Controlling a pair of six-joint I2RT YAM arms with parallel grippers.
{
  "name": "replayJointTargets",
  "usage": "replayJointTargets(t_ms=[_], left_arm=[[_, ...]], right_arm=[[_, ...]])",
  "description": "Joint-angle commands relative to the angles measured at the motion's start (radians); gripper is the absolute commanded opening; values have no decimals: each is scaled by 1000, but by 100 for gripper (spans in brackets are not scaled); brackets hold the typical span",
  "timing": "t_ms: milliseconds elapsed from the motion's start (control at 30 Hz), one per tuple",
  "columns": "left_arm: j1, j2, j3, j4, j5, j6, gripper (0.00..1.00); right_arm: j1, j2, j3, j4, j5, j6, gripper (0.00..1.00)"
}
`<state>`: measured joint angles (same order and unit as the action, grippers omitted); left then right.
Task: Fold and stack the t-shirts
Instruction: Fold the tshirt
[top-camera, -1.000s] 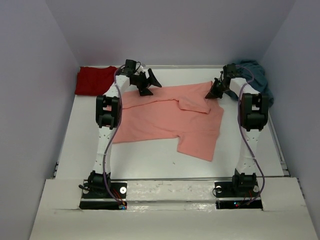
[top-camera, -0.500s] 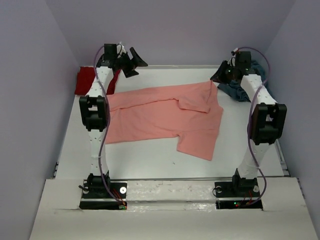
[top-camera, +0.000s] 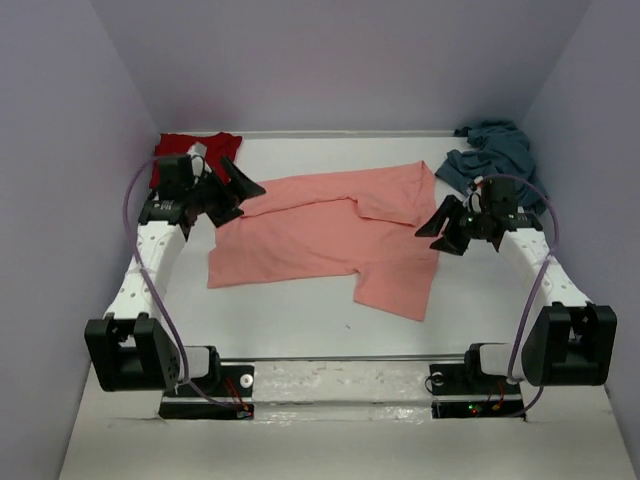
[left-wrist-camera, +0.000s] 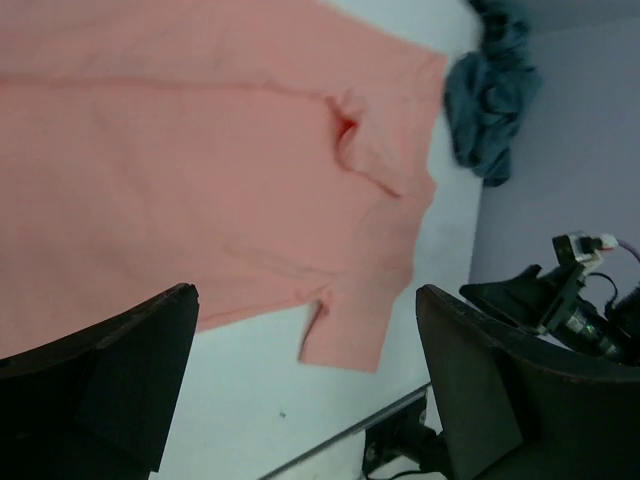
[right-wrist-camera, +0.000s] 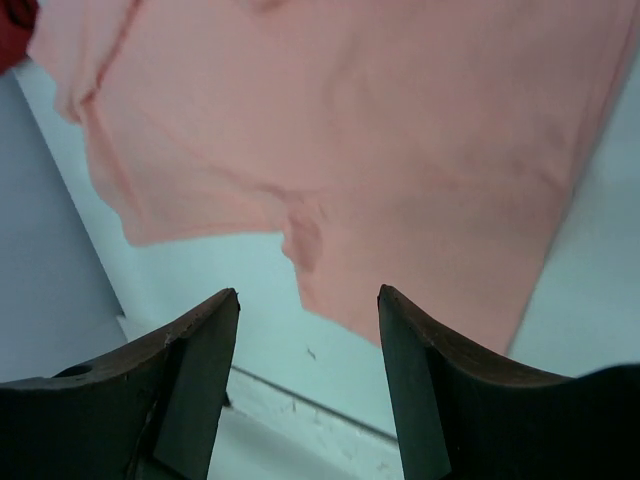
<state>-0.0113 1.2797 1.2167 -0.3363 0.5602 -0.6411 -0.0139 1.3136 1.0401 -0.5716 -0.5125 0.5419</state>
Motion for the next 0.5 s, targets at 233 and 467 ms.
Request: replayJointTargets(t_ms=[233,467], left_arm=[[54,0,-339,-256,-134,-20,99],[105,-103,-459,-271,-183,-78,99]], right_arm=[[-29,-102,-192,-128,-136,82,66],[-51,-129,-268,-172,-84,102,66]])
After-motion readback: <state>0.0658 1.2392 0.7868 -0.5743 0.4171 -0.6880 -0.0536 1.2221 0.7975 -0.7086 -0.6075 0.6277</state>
